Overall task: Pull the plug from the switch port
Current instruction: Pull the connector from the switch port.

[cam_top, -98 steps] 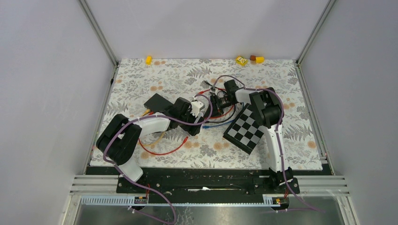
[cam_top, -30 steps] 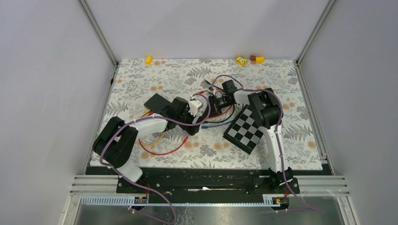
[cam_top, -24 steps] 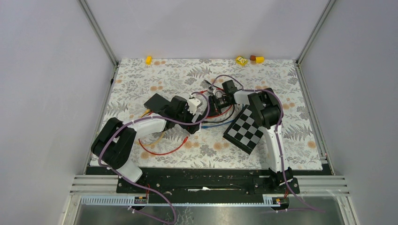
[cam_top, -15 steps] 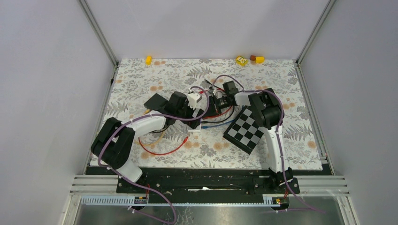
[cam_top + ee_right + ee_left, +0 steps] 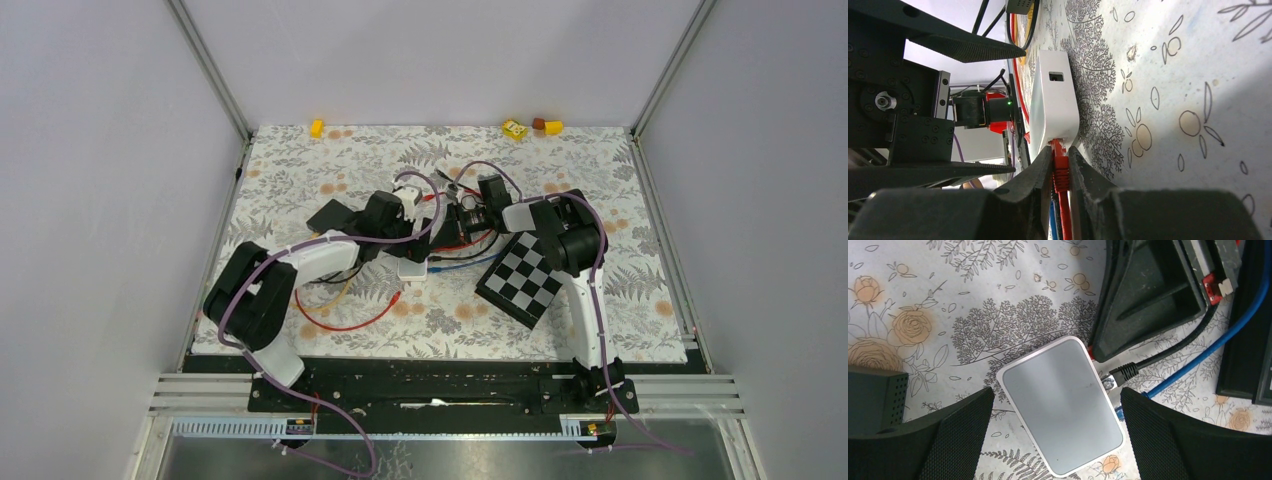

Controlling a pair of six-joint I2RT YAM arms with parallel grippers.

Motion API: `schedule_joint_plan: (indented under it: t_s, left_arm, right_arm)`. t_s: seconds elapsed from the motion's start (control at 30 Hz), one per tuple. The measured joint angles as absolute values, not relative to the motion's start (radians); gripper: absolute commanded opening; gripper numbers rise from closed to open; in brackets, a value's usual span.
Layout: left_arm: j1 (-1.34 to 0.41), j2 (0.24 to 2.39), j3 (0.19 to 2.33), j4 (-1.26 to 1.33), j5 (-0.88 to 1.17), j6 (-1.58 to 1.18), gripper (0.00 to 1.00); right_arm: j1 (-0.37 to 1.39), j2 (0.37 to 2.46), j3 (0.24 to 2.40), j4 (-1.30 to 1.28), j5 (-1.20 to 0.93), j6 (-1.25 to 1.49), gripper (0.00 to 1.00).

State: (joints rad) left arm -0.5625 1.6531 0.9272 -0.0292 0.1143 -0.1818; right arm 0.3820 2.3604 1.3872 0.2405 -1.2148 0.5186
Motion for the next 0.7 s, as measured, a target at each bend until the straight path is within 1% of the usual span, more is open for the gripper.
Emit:
schedule_joint_plan:
  t_s: [0.37,0.57,0.7]
  left_arm:
    - [-0.562,1.716,0.962,-0.054,0.059,-0.286,0.98]
    - [-0.557,1.756,0.976,-0.056,0.065,-0.316,0.89]
    - [-0.552,1.756,0.976,-0.053,0.075,-0.319,0.87]
  right_arm:
    - [0.382,2.360,1.382,0.276,-1.214,0.538,0.00]
    - [0.380,2.360,1.378,0.275,-1.214,0.539,0.00]
    - [0.377,2.360,1.378,0.275,-1.214,0.539,0.00]
